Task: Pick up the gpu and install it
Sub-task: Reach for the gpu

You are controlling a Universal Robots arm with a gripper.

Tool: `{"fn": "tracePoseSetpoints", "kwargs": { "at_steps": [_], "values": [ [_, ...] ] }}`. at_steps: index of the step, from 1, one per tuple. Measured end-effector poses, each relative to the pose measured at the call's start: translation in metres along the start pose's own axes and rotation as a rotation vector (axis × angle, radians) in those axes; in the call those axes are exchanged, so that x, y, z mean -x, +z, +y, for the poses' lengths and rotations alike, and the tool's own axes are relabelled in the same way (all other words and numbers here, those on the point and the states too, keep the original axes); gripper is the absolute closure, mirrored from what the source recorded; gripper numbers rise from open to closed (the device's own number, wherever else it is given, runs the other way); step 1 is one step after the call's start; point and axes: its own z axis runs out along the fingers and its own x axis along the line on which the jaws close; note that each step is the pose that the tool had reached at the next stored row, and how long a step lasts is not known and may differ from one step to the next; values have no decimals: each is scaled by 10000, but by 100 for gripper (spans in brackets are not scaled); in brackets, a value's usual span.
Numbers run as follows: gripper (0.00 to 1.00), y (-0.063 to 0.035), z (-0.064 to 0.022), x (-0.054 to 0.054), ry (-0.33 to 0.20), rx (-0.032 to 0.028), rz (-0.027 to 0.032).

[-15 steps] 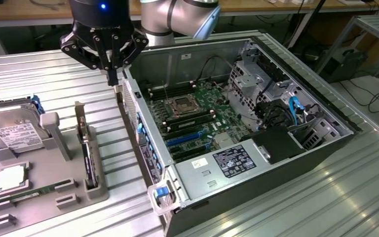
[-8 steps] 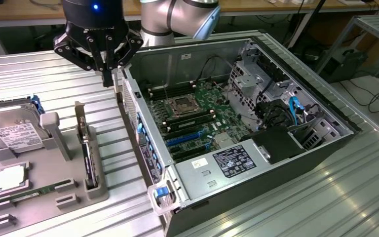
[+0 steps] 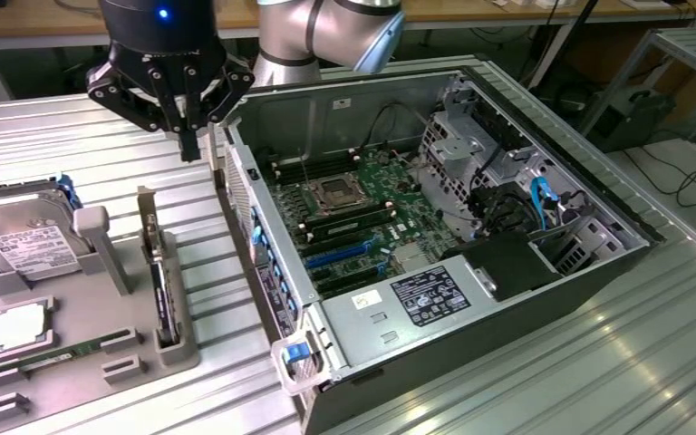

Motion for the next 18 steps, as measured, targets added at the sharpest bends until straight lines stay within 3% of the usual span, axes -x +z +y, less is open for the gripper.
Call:
{"fn": "tracePoseSetpoints", "kwargs": {
  "at_steps": [18],
  "values": [
    [89,-6,-24,-205,-94,2,5]
  ]
}}
